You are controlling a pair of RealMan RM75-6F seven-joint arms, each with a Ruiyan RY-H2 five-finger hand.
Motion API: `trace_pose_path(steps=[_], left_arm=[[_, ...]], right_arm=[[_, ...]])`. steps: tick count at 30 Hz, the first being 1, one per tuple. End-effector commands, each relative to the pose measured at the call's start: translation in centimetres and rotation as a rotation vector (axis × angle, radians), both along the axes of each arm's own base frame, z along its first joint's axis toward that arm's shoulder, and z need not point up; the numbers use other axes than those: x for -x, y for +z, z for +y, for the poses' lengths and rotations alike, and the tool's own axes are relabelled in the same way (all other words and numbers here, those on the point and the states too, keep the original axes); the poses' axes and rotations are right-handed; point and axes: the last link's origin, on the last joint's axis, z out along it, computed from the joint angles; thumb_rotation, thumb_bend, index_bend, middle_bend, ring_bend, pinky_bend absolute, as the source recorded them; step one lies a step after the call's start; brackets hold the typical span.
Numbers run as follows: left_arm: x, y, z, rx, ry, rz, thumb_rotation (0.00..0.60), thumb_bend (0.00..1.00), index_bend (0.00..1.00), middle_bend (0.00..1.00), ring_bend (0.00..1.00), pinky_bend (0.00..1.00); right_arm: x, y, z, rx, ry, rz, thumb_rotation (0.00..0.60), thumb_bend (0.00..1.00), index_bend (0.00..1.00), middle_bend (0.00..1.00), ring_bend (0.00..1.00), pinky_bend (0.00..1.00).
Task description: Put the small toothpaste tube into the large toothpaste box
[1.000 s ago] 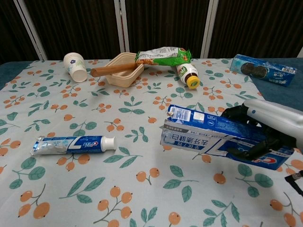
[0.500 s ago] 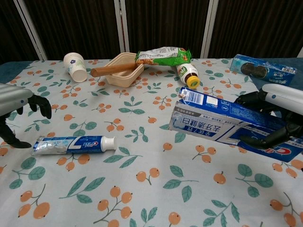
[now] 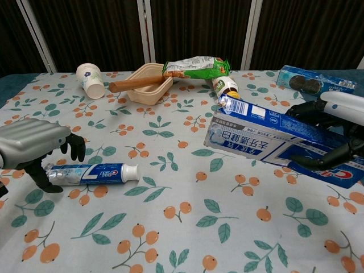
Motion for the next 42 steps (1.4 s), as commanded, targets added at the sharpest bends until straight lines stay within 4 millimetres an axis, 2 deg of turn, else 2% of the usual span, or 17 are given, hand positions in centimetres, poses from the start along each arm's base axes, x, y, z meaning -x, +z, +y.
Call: trace_pose_path(steps=[1, 3, 7, 10, 14, 22, 30, 35, 42], left_arm=[[-0.1, -0.8, 0.2, 0.006, 0.005, 0.003, 0.6, 0.19, 0.39, 0.39, 0.35, 0.4], [-0.2, -1.2, 0.3, 0.01, 0.005, 0.004, 0.6, 0.25, 0.44, 0.44, 0.39, 0.45], [-0.6, -2.0, 0.2, 0.003, -0.012, 0.008, 0.6, 0.43, 0.62, 0.63, 0.57, 0.62], [-1.1, -1.8, 0.3, -0.022, -0.062, 0.015, 0.6, 0.47, 0.68, 0.7, 0.63, 0.66], [-3.0, 0.4, 1.5, -0.086, -0.179, -0.014, 0.6, 0.48, 0.7, 0.72, 0.65, 0.67], [-6.0, 3.4, 3.3, -0.132, -0.294, -0.045, 0.6, 0.48, 0.7, 0.72, 0.65, 0.67], [-12.0, 7.4, 5.8, -0.144, -0.563, -0.034, 0.6, 0.48, 0.7, 0.72, 0.65, 0.67], [-14.4, 8.7, 6.7, -0.114, -0.686, 0.014, 0.6, 0.48, 0.7, 0.72, 0.65, 0.67], [-16.3, 8.7, 6.7, -0.061, -0.748, 0.012, 0.6, 0.48, 0.7, 0.72, 0.65, 0.67]], right_arm=[[0.1, 0.2, -0.1, 0.006, -0.003, 0.0, 0.6, 0.4, 0.43, 0.48, 0.45, 0.45], [0.2, 0.4, -0.2, 0.011, -0.008, 0.0, 0.6, 0.4, 0.43, 0.48, 0.45, 0.45], [0.5, 0.9, -0.3, 0.02, -0.019, 0.001, 0.6, 0.4, 0.43, 0.48, 0.45, 0.45], [0.7, 1.3, -0.4, 0.029, -0.025, -0.005, 0.6, 0.41, 0.43, 0.48, 0.45, 0.45], [0.6, 1.9, -0.5, 0.04, -0.03, -0.028, 0.6, 0.41, 0.43, 0.47, 0.45, 0.45], [0.4, 2.2, -0.4, 0.043, -0.03, -0.038, 0.6, 0.41, 0.43, 0.48, 0.45, 0.45], [-0.3, 1.8, 0.2, 0.033, -0.024, -0.059, 0.6, 0.41, 0.43, 0.48, 0.45, 0.45], [-1.1, 1.7, 0.5, 0.021, -0.026, -0.084, 0.6, 0.41, 0.43, 0.48, 0.45, 0.45], [-2.0, 1.9, 0.8, 0.023, -0.02, -0.097, 0.6, 0.41, 0.43, 0.48, 0.45, 0.45]])
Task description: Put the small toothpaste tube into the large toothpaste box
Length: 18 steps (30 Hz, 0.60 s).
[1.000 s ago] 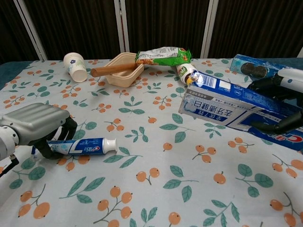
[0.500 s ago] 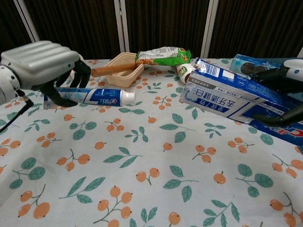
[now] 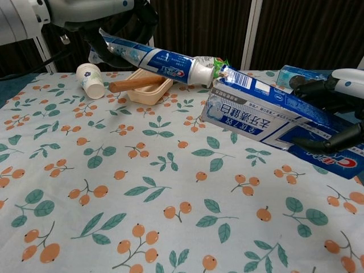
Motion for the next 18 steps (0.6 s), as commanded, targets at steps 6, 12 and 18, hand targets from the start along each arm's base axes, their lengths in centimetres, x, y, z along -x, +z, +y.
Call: trace_pose_path(steps=[6, 12, 18], left_arm=[[-1.5, -0.7, -0.4, 0.048, -0.051, 0.021, 0.6, 0.48, 0.7, 0.72, 0.65, 0.67], [-2.7, -1.2, -0.9, 0.063, -0.087, 0.017, 0.6, 0.48, 0.7, 0.72, 0.65, 0.67], [-4.7, -1.7, -1.3, 0.039, -0.189, 0.068, 0.6, 0.48, 0.7, 0.71, 0.64, 0.67]], right_arm=[[-0.3, 0.2, 0.1, 0.0, -0.01, -0.006, 0.6, 0.41, 0.43, 0.48, 0.45, 0.45], [-0.2, 0.3, 0.0, 0.0, -0.019, -0.011, 0.6, 0.41, 0.43, 0.48, 0.45, 0.45], [-0.2, 0.4, -0.1, -0.006, -0.029, -0.027, 0.6, 0.41, 0.43, 0.48, 0.45, 0.45]])
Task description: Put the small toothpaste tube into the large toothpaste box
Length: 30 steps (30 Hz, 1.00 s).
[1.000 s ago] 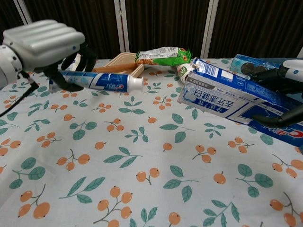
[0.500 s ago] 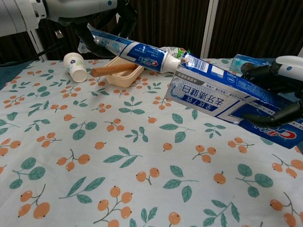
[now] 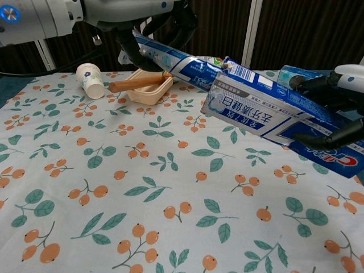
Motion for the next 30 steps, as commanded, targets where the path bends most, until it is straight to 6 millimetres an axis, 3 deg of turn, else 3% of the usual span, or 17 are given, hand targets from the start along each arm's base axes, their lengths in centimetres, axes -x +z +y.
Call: trace_pose_path(steps=[1, 11, 15, 19, 24, 30], left_arm=[[-1.3, -0.3, -0.2, -0.026, -0.082, 0.04, 0.6, 0.48, 0.7, 0.71, 0.64, 0.67], [-7.5, -1.1, -1.1, -0.119, -0.377, 0.116, 0.6, 0.43, 0.63, 0.61, 0.54, 0.59], [-9.7, -1.4, -1.5, -0.143, -0.451, 0.114, 0.6, 0.34, 0.57, 0.53, 0.45, 0.51], [-12.0, -1.6, -2.0, -0.188, -0.502, 0.07, 0.6, 0.19, 0.45, 0.42, 0.35, 0.46], [-13.7, -1.4, -2.2, -0.262, -0.515, 0.004, 0.6, 0.1, 0.37, 0.35, 0.29, 0.43], [-14.3, -0.3, -2.4, -0.3, -0.499, -0.064, 0.6, 0.04, 0.31, 0.31, 0.27, 0.42]], right_arm=[[-0.1, 0.1, 0.0, 0.0, -0.002, -0.008, 0.6, 0.41, 0.43, 0.48, 0.45, 0.45], [-0.1, 1.0, -0.6, 0.023, -0.051, -0.1, 0.6, 0.41, 0.43, 0.48, 0.45, 0.45], [-0.3, 1.4, -0.9, 0.023, -0.101, -0.204, 0.6, 0.42, 0.43, 0.48, 0.45, 0.45], [-0.7, 1.9, -1.0, 0.031, -0.166, -0.356, 0.6, 0.43, 0.43, 0.48, 0.45, 0.45], [-0.3, 2.3, -1.0, 0.061, -0.194, -0.444, 0.6, 0.43, 0.43, 0.48, 0.46, 0.45], [0.4, 2.7, -1.3, 0.072, -0.234, -0.523, 0.6, 0.44, 0.46, 0.49, 0.48, 0.47]])
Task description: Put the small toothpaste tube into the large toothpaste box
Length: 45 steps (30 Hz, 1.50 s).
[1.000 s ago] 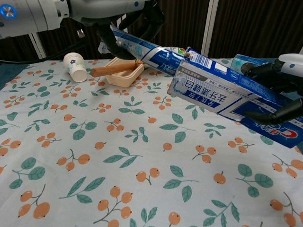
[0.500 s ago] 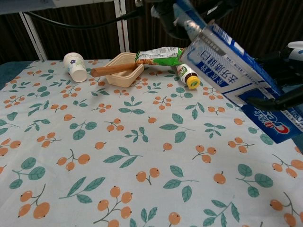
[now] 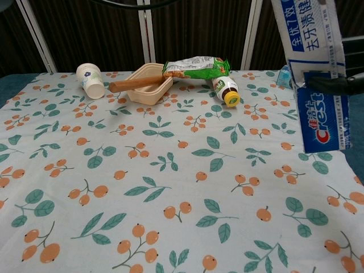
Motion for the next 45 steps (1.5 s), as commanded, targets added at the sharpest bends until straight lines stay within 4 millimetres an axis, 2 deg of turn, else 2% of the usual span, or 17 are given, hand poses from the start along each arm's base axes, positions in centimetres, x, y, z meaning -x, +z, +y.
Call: trace_pose_path(steps=[1, 10, 15, 19, 23, 27, 28, 34, 38, 43, 45], left_arm=[[-0.4, 0.8, -0.1, -0.006, 0.002, -0.049, 0.6, 0.03, 0.3, 0.3, 0.27, 0.41], [-1.7, 3.2, -0.3, -0.012, -0.016, -0.191, 0.6, 0.01, 0.25, 0.27, 0.24, 0.38], [-1.8, 3.7, -0.7, 0.019, -0.011, -0.234, 0.6, 0.01, 0.25, 0.27, 0.24, 0.38], [-0.7, 4.1, -1.1, 0.03, -0.011, -0.224, 0.6, 0.01, 0.25, 0.27, 0.24, 0.38], [2.3, 5.0, -0.9, 0.025, 0.038, -0.219, 0.6, 0.01, 0.25, 0.27, 0.24, 0.38], [8.8, 6.6, -1.6, 0.043, 0.16, -0.263, 0.6, 0.01, 0.25, 0.27, 0.24, 0.38], [11.3, 7.1, -1.8, 0.051, 0.217, -0.285, 0.6, 0.01, 0.25, 0.27, 0.24, 0.38], [21.7, 9.2, -3.1, 0.025, 0.443, -0.379, 0.6, 0.01, 0.25, 0.26, 0.24, 0.38], [28.8, 10.2, -4.7, 0.009, 0.617, -0.427, 0.6, 0.01, 0.24, 0.24, 0.23, 0.38], [35.8, 9.7, -7.1, 0.011, 0.796, -0.402, 0.6, 0.01, 0.22, 0.22, 0.23, 0.38], [37.7, 9.2, -8.1, 0.027, 0.851, -0.401, 0.6, 0.01, 0.22, 0.22, 0.23, 0.38]], right_arm=[[0.5, 0.2, -0.2, 0.007, -0.024, -0.031, 0.6, 0.44, 0.46, 0.49, 0.48, 0.47], [1.0, -0.7, 0.0, -0.017, -0.045, -0.066, 0.6, 0.44, 0.47, 0.5, 0.49, 0.47], [1.0, -0.8, 0.0, -0.022, -0.065, -0.149, 0.6, 0.45, 0.47, 0.5, 0.49, 0.47], [1.0, -0.1, -0.3, 0.01, -0.066, -0.234, 0.6, 0.45, 0.47, 0.5, 0.49, 0.47], [1.0, 0.8, -0.7, 0.067, -0.054, -0.281, 0.6, 0.45, 0.47, 0.5, 0.49, 0.47], [0.8, 2.4, -1.1, 0.15, -0.029, -0.356, 0.6, 0.45, 0.47, 0.5, 0.49, 0.47], [0.8, 2.9, -1.2, 0.183, -0.02, -0.384, 0.6, 0.45, 0.47, 0.5, 0.49, 0.47], [0.6, 5.0, -1.1, 0.4, 0.005, -0.483, 0.6, 0.45, 0.47, 0.5, 0.49, 0.47], [0.3, 4.9, -1.1, 0.471, 0.018, -0.481, 0.6, 0.45, 0.45, 0.5, 0.48, 0.47], [0.4, 4.4, -0.9, 0.491, 0.033, -0.451, 0.6, 0.45, 0.42, 0.5, 0.46, 0.47], [0.5, 4.1, -1.0, 0.484, 0.032, -0.441, 0.6, 0.45, 0.42, 0.5, 0.47, 0.47]])
